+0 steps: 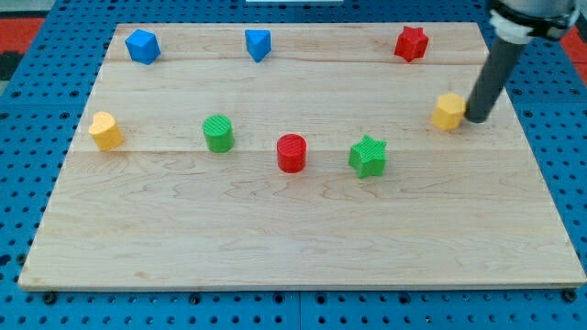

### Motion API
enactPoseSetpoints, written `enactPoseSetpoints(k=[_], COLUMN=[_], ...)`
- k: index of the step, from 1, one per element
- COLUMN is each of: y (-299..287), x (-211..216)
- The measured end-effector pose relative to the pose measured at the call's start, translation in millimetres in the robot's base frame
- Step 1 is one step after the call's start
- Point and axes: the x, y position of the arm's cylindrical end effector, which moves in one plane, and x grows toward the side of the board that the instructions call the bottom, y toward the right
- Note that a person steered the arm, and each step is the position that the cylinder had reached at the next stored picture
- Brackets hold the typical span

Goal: Place the yellow hexagon diagonal to the green star

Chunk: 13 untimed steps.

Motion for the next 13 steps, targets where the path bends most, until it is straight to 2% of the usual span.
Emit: enactPoseSetpoints(k=[1, 2, 3, 4, 5, 8, 9, 11, 12, 13], y=[-29, 24, 25, -15, -27, -57, -90, -203, -207, -184], x=[1, -32, -3, 13, -13, -7, 12, 17, -9, -34])
